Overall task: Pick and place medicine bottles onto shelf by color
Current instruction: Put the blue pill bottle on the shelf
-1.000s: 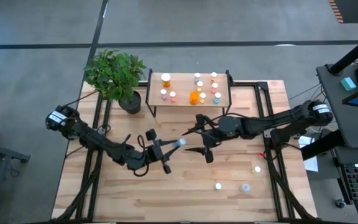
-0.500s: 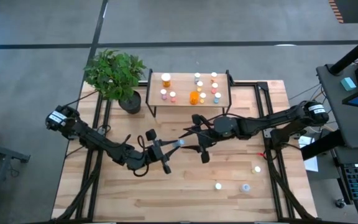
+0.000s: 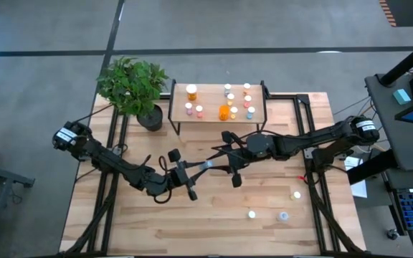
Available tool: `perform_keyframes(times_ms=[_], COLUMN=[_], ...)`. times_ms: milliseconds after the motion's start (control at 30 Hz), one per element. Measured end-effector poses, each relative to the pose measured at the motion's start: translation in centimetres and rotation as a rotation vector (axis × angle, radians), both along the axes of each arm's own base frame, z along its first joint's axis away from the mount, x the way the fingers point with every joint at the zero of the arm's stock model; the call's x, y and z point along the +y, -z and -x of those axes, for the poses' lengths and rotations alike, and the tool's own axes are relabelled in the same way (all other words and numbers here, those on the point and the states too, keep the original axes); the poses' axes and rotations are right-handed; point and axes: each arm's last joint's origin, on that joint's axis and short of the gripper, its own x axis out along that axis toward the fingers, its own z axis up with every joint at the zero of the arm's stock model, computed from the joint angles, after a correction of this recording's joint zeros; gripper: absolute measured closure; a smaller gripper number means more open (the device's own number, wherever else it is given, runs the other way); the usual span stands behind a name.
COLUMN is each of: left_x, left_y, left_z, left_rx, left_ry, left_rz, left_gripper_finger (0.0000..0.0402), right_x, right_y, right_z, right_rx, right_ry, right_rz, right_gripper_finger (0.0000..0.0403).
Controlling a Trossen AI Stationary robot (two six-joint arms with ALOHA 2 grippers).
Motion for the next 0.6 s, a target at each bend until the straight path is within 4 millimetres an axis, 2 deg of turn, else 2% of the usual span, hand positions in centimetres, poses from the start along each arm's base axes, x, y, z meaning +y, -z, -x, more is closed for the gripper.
perform_keyframes(times_ms=[167,333,467,600], left_x=[0.0,0.0,0.0,0.2], left_y=[0.0,-0.1,-0.7,-1.5], left_z=[0.0,0.1,0.6,1.6], left_rx=[0.011,0.019,0.018,0.044], left_ry=[0.001,0.003,0.011,0.015], left_rz=[-0.022,-0.027,-0.026,-0.013], left_gripper_finger=[0.0299,0.0241,0.0199,0.0178], right_x=[0.0,-0.1,-0.1,-0.3], right_y=[0.1,-0.3,-1.6,-4.2], right_z=[0.0,0.0,0.1,0.5], right_rx=[0.011,0.084,0.204,0.332], right_ry=[0.003,0.015,0.034,0.067], right_rz=[-0.017,-0.048,-0.078,-0.059], right_gripper_finger=[0.0285,0.03,0.0298,0.0298])
